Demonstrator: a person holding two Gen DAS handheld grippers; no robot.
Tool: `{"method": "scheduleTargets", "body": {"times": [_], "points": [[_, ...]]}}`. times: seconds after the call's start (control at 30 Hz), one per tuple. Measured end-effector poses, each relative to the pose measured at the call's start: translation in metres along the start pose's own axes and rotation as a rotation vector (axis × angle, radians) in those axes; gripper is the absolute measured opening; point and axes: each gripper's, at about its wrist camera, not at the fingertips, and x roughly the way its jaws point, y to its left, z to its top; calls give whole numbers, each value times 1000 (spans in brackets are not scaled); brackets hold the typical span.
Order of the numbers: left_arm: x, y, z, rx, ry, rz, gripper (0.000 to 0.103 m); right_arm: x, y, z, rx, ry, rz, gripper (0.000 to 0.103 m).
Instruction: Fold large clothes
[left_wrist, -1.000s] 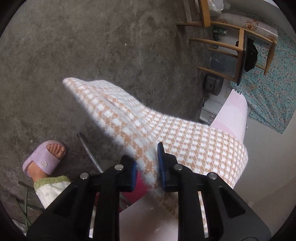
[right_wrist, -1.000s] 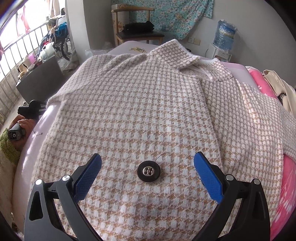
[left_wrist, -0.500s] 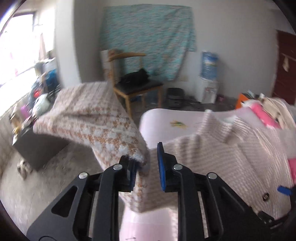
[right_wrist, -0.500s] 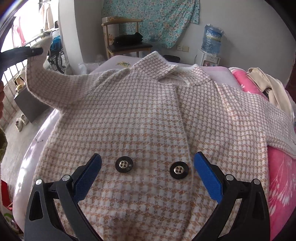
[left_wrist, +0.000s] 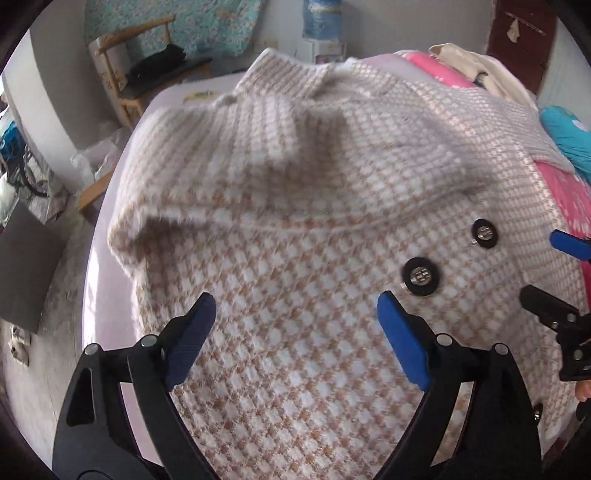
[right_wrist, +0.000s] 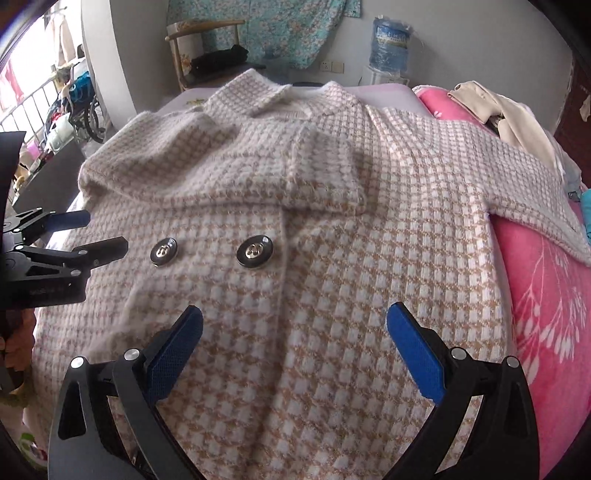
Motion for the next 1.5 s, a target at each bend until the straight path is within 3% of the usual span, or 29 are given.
{"method": "scheduleTargets", "body": {"times": [0.07,0.27,0.5,0.9,1.37,1.5], "points": [[10,5,-4,-13,26,-6,88,7,-3,-2,2,22,5,97],[8,5,-4,-27,8,21,95,21,2,-5,-53,43,-23,97],[3,6,-6,-23,-17,20,95,29,-15,-9,20,49,84,98],[3,7,-6,-37,14,22,95,31,-10,-4,-8,104,75,98],[4,6,-3,-59,22,41,96,26,-18,-3,-77,154,153,97],[4,6,-4,-62,20,42,96,15,-25,11,-76,127,186,97]]}}
